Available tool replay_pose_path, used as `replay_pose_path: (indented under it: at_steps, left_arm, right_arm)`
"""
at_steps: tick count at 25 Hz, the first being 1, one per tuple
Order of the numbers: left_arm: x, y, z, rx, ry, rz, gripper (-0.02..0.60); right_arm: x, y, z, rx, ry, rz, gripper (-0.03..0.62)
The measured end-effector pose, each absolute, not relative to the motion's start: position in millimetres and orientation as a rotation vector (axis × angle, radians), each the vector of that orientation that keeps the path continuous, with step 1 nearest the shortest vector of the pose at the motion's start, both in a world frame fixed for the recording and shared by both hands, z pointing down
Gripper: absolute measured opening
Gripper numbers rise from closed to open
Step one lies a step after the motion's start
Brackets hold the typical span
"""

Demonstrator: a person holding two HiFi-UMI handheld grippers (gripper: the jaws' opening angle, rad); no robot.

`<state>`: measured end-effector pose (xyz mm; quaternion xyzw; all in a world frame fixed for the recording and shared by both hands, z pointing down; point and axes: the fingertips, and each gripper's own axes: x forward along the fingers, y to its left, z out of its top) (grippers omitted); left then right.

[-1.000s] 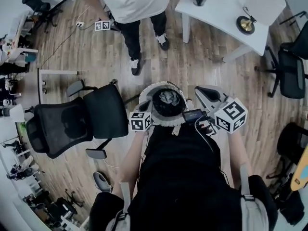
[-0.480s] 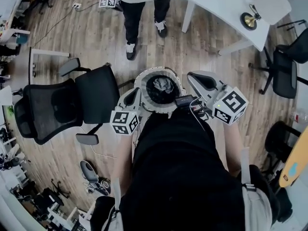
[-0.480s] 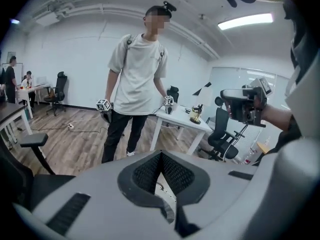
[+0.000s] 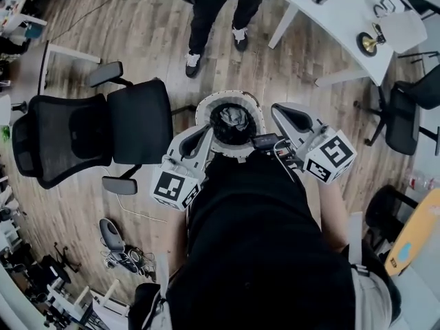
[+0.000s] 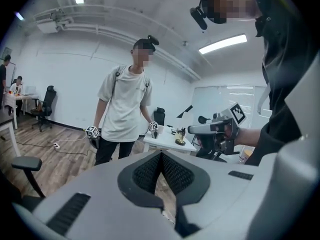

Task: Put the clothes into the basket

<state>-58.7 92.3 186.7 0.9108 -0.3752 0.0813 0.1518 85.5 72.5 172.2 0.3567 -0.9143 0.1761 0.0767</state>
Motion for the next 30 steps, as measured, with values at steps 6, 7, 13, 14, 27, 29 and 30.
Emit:
replay_pose_path:
  at_steps: [6,7,13,14,27,29,30]
  left_arm:
    - [-70.3,92.1,173.8,2.639,-1.064,0.177,0.012]
    - [-72.5,91.4,173.5,2.637,-1.062,0.174,0.012]
    - [-87.8,89.9,180.1,2.636,-1.046,0.191,0.012]
    - [-89.3,90.0,181.9,2.639,-1.043,0.198,0.012]
    - [-92.8,80.9,192.6,2.629,-1.007,0.212,0.012]
    - [-86.3,77.5,192.3,2.634,-0.996,0.211,0.012]
    - [-83.0,75.9,191.9,2.637,-0.991,0.211,0.012]
  right_arm:
    - [61.6,78.4,171.6,1.017,-2.704,0.467,0.015]
    - [57.9,79.0,170.9,1.007,-2.704,0.463,0.015]
    - [40.6,77.5,171.1,0.986,-2.705,0.467,0.015]
    - [38.9,77.2,170.8,0.982,-2.707,0.47,0.015]
    - [32.8,73.5,175.6,0.979,-2.685,0.442,0.015]
    - [36.7,71.3,176.8,0.978,-2.685,0.435,0.015]
    - [38.7,70.3,177.3,0.978,-2.684,0.432,0.015]
